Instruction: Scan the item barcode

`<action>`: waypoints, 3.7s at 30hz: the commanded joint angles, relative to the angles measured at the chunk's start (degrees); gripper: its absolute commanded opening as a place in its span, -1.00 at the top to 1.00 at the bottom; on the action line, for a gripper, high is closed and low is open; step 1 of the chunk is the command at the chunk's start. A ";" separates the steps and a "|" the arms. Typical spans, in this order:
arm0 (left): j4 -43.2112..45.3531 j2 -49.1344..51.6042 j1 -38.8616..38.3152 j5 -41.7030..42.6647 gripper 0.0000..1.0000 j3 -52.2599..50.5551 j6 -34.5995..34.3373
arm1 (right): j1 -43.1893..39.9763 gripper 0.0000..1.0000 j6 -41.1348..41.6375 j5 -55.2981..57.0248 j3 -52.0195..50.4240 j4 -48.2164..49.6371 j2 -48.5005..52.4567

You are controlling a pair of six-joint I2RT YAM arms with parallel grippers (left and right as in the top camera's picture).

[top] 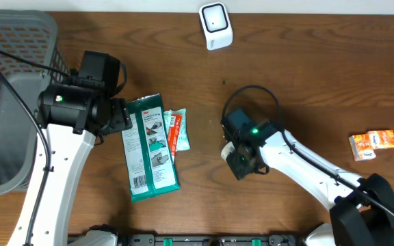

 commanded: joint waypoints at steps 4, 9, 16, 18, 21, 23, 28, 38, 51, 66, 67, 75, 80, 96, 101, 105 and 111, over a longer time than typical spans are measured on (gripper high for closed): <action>-0.20 0.00 0.13 -0.76 -0.75 0.20 0.28 | 0.44 -0.10 0.39 -1.42 7.41 -4.11 -0.20; -0.20 0.00 0.13 -0.76 -0.75 0.17 0.28 | 0.44 -0.15 0.42 -1.66 8.61 -2.29 -0.20; -0.20 0.00 0.13 -0.76 -0.75 0.20 0.31 | 0.44 -0.23 0.42 -1.66 8.59 -3.02 -0.20; -0.20 0.00 0.13 -0.74 -0.75 0.17 0.28 | 0.44 -0.24 0.42 -1.66 8.57 -2.36 -0.20; -0.20 0.00 0.13 -0.74 -0.75 0.17 0.28 | 0.48 -0.50 0.44 -1.66 8.57 -1.99 -0.20; -0.20 0.00 0.13 -0.76 -0.75 0.20 0.31 | 0.48 -0.81 0.44 -1.66 8.57 -1.88 -0.20; -0.20 0.00 0.13 -0.76 -0.75 0.20 0.31 | 0.44 -0.99 1.70 -1.66 8.57 -0.92 -0.20; -0.20 0.00 0.13 -0.74 -0.75 0.17 0.28 | 0.94 -0.99 18.62 -1.44 5.05 0.72 -0.20; -0.20 0.00 0.13 -0.74 -0.75 0.17 0.31 | 3.69 -0.31 22.08 6.40 -1.01 10.93 -0.20; -0.20 0.00 0.13 -0.76 -0.75 0.20 0.31 | 3.52 -0.27 10.25 12.55 -1.03 18.56 -0.20; -0.20 0.00 0.13 -0.74 -0.75 0.17 0.31 | 3.34 -0.26 10.47 12.33 -1.03 18.64 -0.20; -0.20 0.00 0.13 -0.74 -0.75 0.17 0.31 | 0.59 -0.42 10.88 8.41 -1.09 18.51 -0.20; -0.20 0.00 0.13 -0.74 -0.75 0.20 0.31 | -1.55 -0.65 10.88 8.22 -3.21 20.65 -0.17; -0.20 0.00 0.13 -0.74 -0.75 0.17 0.28 | -1.81 -0.24 10.86 5.44 -6.19 27.17 -0.17; -0.20 0.00 0.13 -0.76 -0.75 0.20 0.31 | -1.81 -0.41 10.93 5.31 -6.19 28.68 -0.17; -0.20 0.00 0.13 -0.76 -0.75 0.17 0.28 | -1.11 -0.50 10.91 3.89 -6.19 28.09 -0.17; -0.20 0.00 0.13 -0.76 -0.75 0.20 0.31 | -0.96 -0.52 10.88 4.00 -6.27 28.13 -0.17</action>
